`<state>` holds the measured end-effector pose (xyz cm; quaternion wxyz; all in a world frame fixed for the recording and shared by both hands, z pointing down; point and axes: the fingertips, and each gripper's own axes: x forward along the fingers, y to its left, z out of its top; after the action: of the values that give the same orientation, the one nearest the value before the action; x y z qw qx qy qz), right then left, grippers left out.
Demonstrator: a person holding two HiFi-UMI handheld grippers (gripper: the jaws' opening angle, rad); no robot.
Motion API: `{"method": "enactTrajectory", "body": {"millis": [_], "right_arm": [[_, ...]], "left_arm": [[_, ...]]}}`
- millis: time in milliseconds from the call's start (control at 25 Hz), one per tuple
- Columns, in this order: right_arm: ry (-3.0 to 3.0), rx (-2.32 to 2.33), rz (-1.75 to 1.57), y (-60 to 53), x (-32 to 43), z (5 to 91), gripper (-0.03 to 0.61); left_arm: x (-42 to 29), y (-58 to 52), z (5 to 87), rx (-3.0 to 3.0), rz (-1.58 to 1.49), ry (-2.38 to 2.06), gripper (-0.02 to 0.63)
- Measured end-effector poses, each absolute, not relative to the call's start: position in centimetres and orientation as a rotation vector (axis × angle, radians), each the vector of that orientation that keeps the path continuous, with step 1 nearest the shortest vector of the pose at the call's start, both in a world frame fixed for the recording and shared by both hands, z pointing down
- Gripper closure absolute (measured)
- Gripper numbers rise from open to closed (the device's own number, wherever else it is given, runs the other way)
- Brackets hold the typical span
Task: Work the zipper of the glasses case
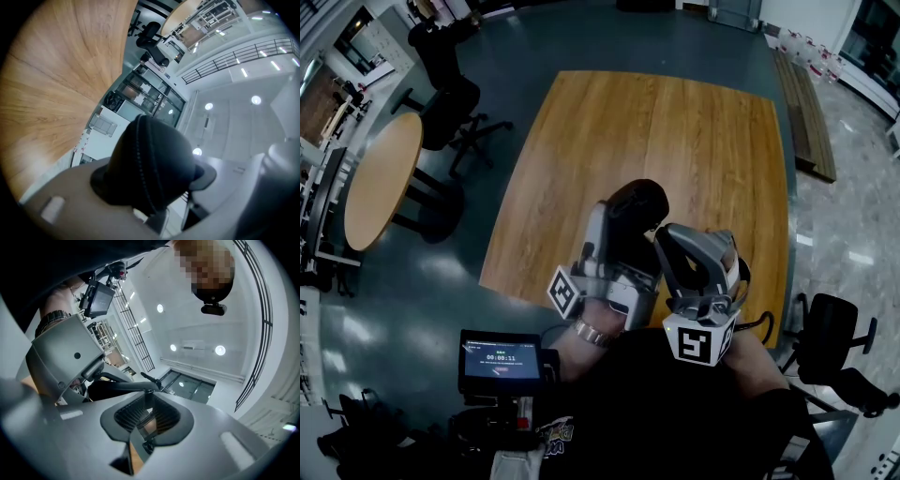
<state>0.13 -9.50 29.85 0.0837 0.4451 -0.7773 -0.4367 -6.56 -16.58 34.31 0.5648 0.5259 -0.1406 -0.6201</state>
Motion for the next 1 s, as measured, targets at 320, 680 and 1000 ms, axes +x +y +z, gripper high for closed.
{"method": "enactTrajectory", "body": {"millis": [320,680,1000], "right_arm": [[-2.363,1.322,-1.287,-9.2,-1.1,29.9,0.492],[-2.291,1.321,-1.36,-9.2,-0.5,29.1,0.465],[-2.23,1.29,-1.416,-9.2,0.1,29.1,0.471]], "left_arm": [[-6.3,-16.6,33.6,1.233,-1.462,-0.312,0.329],[-6.1,-16.5,33.2,1.296,-1.433,-0.323,0.328],[-6.0,-16.5,33.4,1.331,-1.416,-0.323,0.328]]}}
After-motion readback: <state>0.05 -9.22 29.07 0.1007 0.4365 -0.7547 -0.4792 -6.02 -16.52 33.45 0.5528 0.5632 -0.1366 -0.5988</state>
